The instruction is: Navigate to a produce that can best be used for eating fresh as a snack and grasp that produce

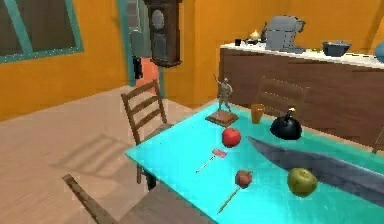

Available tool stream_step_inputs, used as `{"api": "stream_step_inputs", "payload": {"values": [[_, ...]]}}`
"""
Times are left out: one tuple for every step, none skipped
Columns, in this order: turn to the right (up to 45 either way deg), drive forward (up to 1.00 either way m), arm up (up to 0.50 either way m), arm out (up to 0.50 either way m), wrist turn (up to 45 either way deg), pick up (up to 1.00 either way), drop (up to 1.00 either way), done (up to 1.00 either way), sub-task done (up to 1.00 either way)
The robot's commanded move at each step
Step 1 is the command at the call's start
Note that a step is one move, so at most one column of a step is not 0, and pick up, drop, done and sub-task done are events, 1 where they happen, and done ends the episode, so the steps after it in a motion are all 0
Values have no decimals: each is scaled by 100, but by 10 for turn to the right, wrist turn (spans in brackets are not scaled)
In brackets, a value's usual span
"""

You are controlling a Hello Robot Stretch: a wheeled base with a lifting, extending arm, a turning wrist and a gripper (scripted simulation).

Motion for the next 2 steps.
{"api": "stream_step_inputs", "payload": {"values": [[-450,0,0,0,0,0,0,0,0],[-90,0,0,0,0,0,0,0,0]]}}
